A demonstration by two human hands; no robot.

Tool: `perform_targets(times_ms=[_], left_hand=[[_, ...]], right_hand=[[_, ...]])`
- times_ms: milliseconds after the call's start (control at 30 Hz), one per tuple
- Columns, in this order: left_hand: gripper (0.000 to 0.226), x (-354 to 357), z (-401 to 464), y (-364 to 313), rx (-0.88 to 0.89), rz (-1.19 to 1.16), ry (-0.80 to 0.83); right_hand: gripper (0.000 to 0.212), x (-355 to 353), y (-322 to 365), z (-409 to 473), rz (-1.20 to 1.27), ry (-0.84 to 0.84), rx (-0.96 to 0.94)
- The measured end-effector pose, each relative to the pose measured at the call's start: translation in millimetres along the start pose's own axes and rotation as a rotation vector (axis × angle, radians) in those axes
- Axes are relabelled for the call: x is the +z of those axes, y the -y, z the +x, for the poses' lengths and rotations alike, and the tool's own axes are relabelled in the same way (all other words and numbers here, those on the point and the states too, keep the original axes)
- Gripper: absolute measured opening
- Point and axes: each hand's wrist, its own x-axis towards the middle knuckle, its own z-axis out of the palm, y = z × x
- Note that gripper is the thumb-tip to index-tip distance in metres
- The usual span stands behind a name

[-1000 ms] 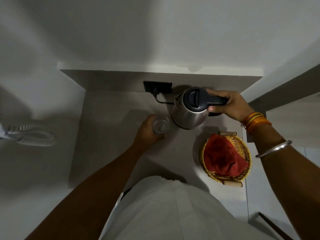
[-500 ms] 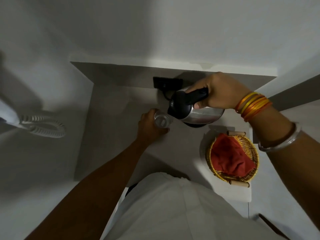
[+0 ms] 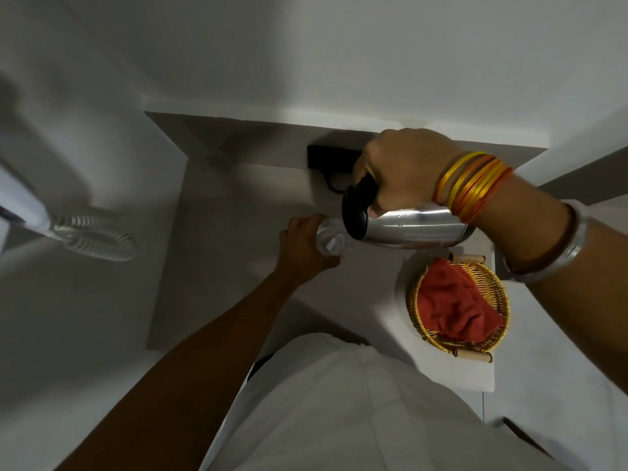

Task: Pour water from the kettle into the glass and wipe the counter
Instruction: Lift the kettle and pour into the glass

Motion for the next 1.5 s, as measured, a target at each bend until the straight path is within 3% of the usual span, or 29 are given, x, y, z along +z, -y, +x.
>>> perform_targets(times_ms=[433, 700, 867, 1000, 1200, 1500], left_hand=[[0.084, 3, -2, 2, -0.016, -0.002, -0.002], [0.088, 5, -3, 4, -0.002, 0.027, -0.004], [0.084, 4, -4, 4, 0.006, 0.016, 0.0], [0.084, 3, -5, 7, 0.015, 0.029, 0.02], [0.086, 1, -4, 8, 0.014, 0.034, 0.029], [0.084, 4, -2, 7, 0.017, 0.05, 0.03]], right_hand=[[0.041, -16, 25, 5, -0.122, 0.108, 0.073], [0.023, -23, 37, 5, -0.188, 0.133, 0.077], [0.04, -27, 44, 6, -0.196, 0.181, 0.093], [0.021, -25, 46, 8, -0.218, 0.157, 0.102], [0.032, -24, 44, 10, -0.224, 0.133, 0.101], [0.025, -32, 43, 11, -0.211, 0.168, 0.121]])
